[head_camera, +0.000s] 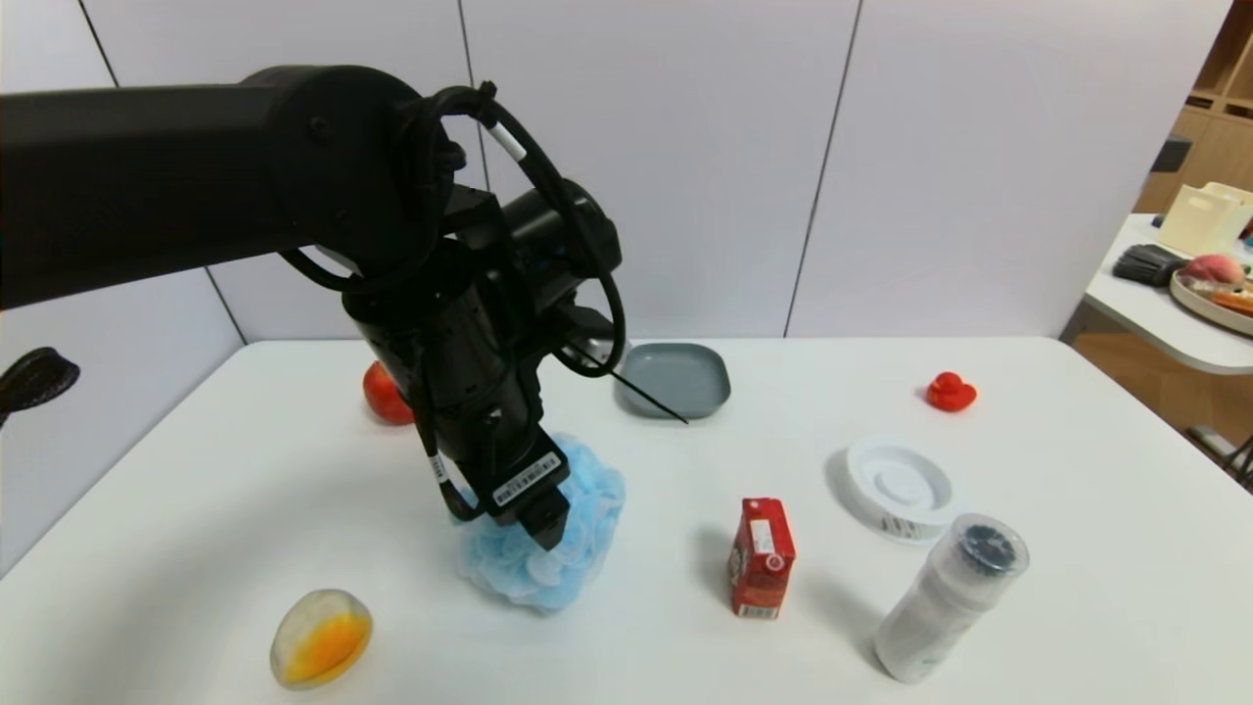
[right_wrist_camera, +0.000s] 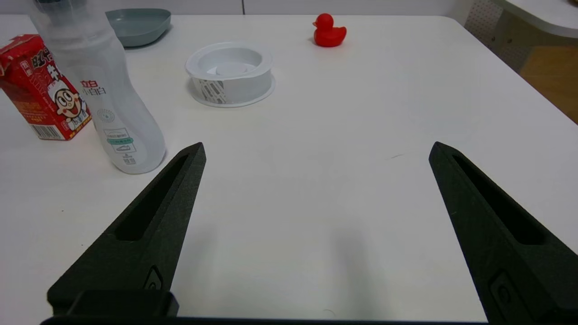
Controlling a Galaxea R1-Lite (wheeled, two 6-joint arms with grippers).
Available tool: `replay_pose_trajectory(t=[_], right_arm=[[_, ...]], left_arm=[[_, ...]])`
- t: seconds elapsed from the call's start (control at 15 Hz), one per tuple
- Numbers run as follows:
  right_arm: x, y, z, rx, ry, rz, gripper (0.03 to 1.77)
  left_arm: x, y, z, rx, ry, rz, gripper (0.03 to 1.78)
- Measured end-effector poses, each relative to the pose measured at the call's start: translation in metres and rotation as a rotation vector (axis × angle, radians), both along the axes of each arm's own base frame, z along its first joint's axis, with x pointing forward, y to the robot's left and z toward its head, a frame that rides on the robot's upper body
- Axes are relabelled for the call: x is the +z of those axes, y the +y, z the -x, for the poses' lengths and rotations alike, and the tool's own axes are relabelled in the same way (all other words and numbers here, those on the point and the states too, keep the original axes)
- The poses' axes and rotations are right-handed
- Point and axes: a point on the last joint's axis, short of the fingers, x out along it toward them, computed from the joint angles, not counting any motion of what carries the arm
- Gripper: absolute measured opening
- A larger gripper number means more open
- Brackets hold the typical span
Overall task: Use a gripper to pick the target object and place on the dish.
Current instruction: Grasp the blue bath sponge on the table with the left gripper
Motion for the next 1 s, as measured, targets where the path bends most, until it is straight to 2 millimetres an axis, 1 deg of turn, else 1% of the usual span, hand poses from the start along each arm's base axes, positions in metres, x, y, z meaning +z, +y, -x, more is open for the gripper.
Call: replay_pose_trajectory(t=[0.2, 0.33, 0.47, 1.0], right_arm=[[0.0, 0.0, 0.0, 0.0, 0.0, 0.0, 1.71], [0.0, 0.0, 0.0, 0.0, 0.0, 0.0, 1.71], [0.0, 0.0, 0.0, 0.0, 0.0, 0.0, 1.71], [0.0, 0.0, 0.0, 0.0, 0.0, 0.0, 1.71]], left_arm=[[-0.004, -0.008, -0.006, -0.007, -0.022, 0.023, 1.69], [-0.008, -0.011, -0.008, -0.01, 0.0, 0.03, 1.69], [-0.015, -0.014, -0.01, -0.012, 0.036, 0.041, 1.69], [-0.042, -0.022, -0.021, 0.0, 0.098, -0.011, 1.69]])
